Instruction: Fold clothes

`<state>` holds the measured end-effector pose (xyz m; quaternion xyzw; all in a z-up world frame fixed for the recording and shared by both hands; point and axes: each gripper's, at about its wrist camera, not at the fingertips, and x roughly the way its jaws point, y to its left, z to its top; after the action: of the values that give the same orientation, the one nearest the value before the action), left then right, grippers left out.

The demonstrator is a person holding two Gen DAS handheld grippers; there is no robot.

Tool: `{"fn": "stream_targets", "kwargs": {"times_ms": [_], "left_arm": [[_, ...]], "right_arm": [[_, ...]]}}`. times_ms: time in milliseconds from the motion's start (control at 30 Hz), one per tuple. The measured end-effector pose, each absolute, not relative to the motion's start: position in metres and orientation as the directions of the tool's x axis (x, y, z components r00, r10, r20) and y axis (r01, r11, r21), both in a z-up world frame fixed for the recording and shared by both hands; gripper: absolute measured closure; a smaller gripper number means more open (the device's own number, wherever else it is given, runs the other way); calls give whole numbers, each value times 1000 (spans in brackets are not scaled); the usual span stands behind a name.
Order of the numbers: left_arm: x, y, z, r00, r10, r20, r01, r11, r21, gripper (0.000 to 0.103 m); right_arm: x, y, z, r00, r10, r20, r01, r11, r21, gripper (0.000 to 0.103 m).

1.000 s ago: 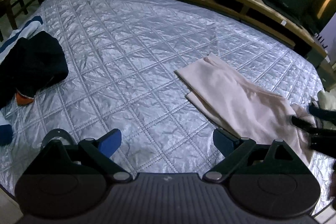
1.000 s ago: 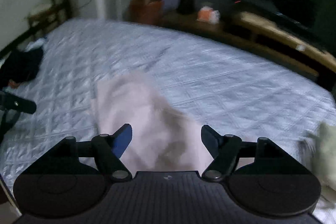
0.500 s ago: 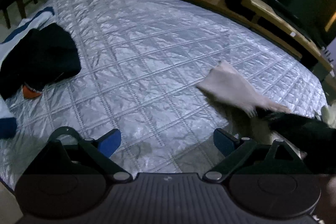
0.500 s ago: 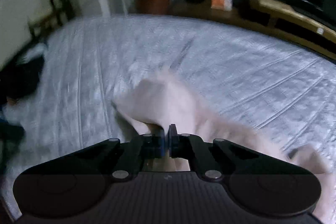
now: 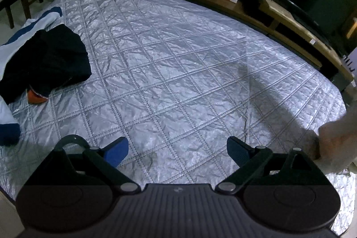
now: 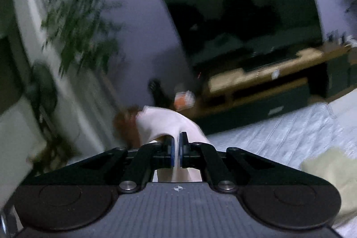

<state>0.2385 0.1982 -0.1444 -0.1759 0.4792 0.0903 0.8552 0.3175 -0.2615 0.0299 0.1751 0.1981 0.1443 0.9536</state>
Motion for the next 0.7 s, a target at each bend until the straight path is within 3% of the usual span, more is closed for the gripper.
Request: {"fn": "stream_targets", "kwargs": {"times_ms": [133, 233, 400, 433, 467, 500, 567, 700], "left_arm": [[241, 195, -146, 521, -11, -853, -320, 924, -208, 9], [242, 192, -146, 521, -9, -853, -320, 925, -205, 9], [243, 193, -145, 526, 19, -850, -339, 921, -190, 9], [243, 195, -145, 527, 24, -850, -346, 919, -188, 9], [243, 196, -145, 527, 30, -849, -354, 916, -188, 9], [243, 197, -144, 527, 33, -849, -360, 914, -188, 9], [242, 200, -144, 527, 40, -849, -370, 910, -187, 9], [239, 208, -141, 532, 69, -844, -393, 903, -175, 9]], "right_arm": [[311, -290, 63, 922, 328, -206, -225, 887, 404, 98], [305, -290, 65, 926, 332, -178, -223, 864, 452, 98], [283, -270, 8, 931, 335, -143, -140, 691, 709, 97], [276, -256, -10, 921, 355, -163, -129, 671, 730, 97], [270, -239, -30, 893, 400, -208, -122, 660, 741, 89], [269, -215, -52, 819, 487, -303, -126, 668, 733, 81], [264, -171, -92, 637, 618, -461, -142, 682, 718, 77], [234, -145, -121, 523, 663, -536, -230, 715, 660, 76]]}}
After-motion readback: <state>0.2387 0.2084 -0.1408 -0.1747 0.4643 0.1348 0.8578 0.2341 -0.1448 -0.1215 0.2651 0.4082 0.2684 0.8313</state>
